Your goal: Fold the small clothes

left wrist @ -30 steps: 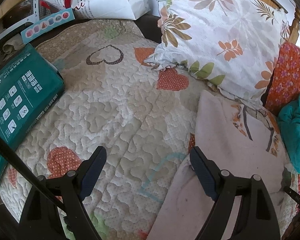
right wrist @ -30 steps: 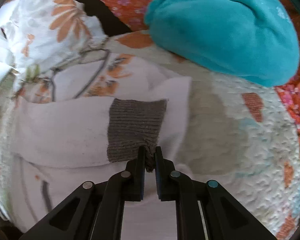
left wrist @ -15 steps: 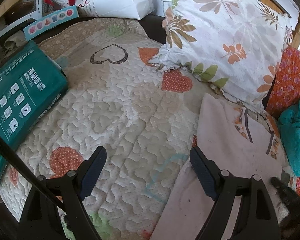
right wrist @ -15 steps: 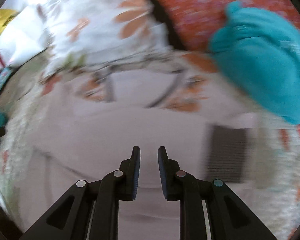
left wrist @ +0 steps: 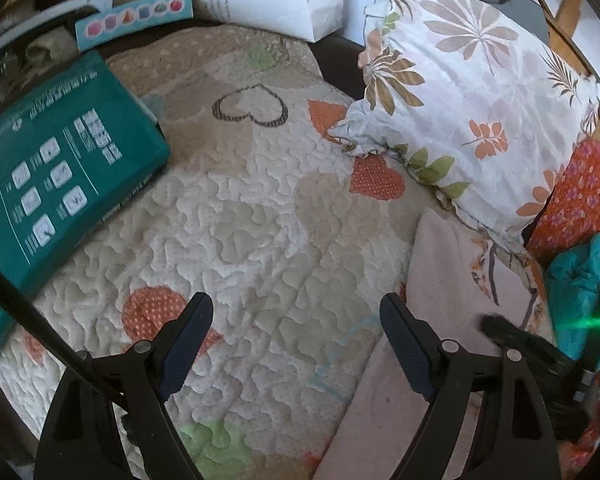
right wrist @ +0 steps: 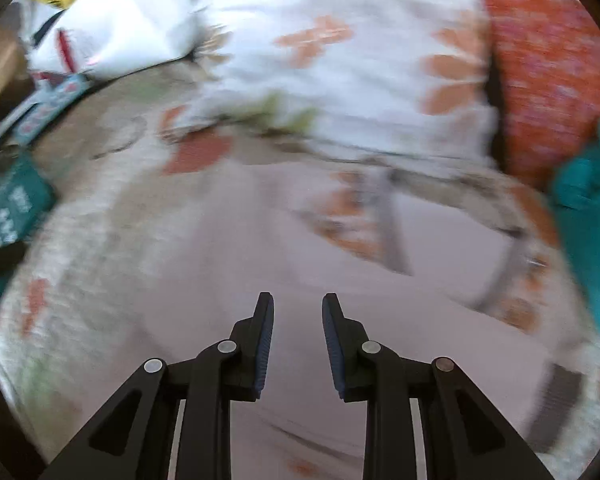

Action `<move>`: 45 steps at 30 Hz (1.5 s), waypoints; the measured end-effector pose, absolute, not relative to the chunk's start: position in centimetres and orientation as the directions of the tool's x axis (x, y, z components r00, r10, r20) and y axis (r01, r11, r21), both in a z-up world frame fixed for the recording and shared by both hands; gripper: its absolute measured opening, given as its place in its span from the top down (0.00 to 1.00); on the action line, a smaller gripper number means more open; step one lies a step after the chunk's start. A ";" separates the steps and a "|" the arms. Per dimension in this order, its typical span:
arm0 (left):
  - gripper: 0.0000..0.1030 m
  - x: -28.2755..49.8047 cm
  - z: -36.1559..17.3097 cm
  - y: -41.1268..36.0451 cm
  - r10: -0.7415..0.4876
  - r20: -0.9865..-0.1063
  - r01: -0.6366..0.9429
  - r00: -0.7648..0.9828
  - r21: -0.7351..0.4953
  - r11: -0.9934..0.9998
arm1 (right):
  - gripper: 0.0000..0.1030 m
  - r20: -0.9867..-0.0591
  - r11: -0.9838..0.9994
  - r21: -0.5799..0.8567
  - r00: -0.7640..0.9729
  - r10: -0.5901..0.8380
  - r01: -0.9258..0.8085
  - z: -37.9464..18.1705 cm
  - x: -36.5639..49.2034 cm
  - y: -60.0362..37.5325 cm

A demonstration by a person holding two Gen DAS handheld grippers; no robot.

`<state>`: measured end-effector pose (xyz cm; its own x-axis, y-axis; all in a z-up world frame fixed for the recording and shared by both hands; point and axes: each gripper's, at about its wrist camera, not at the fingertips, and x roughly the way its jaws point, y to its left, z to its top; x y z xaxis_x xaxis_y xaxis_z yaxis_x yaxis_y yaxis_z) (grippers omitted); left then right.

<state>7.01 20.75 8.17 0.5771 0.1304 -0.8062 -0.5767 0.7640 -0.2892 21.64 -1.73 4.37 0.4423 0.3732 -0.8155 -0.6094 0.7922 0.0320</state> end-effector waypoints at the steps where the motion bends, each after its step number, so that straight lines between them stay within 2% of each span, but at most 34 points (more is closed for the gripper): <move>1: 0.18 7.0 8.1 20.7 0.121 -0.809 -0.573 0.576 -0.293 0.766 | 0.78 -0.822 0.783 0.037 0.426 0.377 -0.621 3.6 21.8 -0.2; 5: 0.18 7.0 8.3 20.6 0.124 -0.808 -0.565 0.577 -0.285 0.774 | 0.79 -0.865 0.792 0.021 0.386 0.321 -0.611 0.1 24.5 5.0; 13: 0.18 6.8 8.4 21.7 0.139 -0.807 -0.582 0.575 -0.283 0.762 | 0.76 -0.860 0.855 0.023 0.427 0.281 -0.517 2.5 29.0 7.9; 14: 0.18 6.7 8.4 21.8 0.138 -0.807 -0.583 0.574 -0.285 0.761 | 0.75 -0.844 0.854 0.037 0.442 0.305 -0.519 3.7 28.1 7.0; 15: 0.18 6.6 8.3 21.9 0.136 -0.808 -0.583 0.573 -0.286 0.760 | 0.67 -0.838 0.853 0.040 0.447 0.313 -0.520 4.3 27.5 6.3; 16: 0.18 6.5 8.2 22.1 0.129 -0.810 -0.582 0.572 -0.289 0.760 | 0.56 -0.835 0.851 0.042 0.449 0.318 -0.524 4.9 26.5 5.2; 18: 0.18 6.2 7.8 22.3 0.109 -0.816 -0.576 0.568 -0.299 0.761 | 0.50 -0.839 0.847 0.035 0.444 0.313 -0.530 5.8 24.0 2.2; 23: 0.18 5.2 6.9 22.3 0.080 -0.825 -0.556 0.560 -0.302 0.775 | 0.50 -0.864 0.904 0.006 0.453 0.220 -0.429 6.9 18.1 -9.7; 27: 0.18 3.8 6.0 20.8 0.026 -0.817 -0.497 0.577 -0.326 0.804 | 0.50 -0.883 0.980 0.058 0.448 0.139 -0.191 6.2 14.0 -21.6; 31: 0.32 2.1 4.4 17.4 -0.143 -0.804 -0.402 0.578 -0.433 0.806 | 0.50 -0.887 0.988 0.141 0.450 0.101 0.056 4.5 9.6 -31.7; 33: 0.35 1.4 3.6 15.5 -0.188 -0.806 -0.361 0.561 -0.443 0.820 | 0.50 -0.887 0.975 0.176 0.451 0.098 0.134 2.9 7.4 -34.7; 35: 0.35 0.4 2.6 13.0 -0.205 -0.815 -0.308 0.542 -0.419 0.854 | 0.50 -0.893 0.960 0.217 0.433 0.122 0.176 1.1 5.9 -36.2; 40: 0.35 -3.0 1.3 9.9 -0.192 -0.806 -0.244 0.560 -0.382 0.891 | 0.45 -0.815 0.905 0.396 0.513 0.270 0.154 0.4 2.1 -37.9; 42: 0.36 -4.4 0.9 9.3 -0.269 -0.782 -0.212 0.562 -0.451 0.867 | 0.45 -0.769 0.843 0.520 0.506 0.391 0.138 -0.2 0.9 -38.8; 45: 0.51 -5.9 0.2 9.0 -0.344 -0.751 -0.206 0.564 -0.531 0.822 | 0.45 -0.661 0.691 0.710 0.466 0.588 0.135 -2.4 -0.7 -39.1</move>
<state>-5.94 8.99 0.20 0.5636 -0.3438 -0.7511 -0.2057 0.8222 -0.5307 -0.72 -39.07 -2.41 0.4655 0.5882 -0.6612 0.1346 0.6914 0.7098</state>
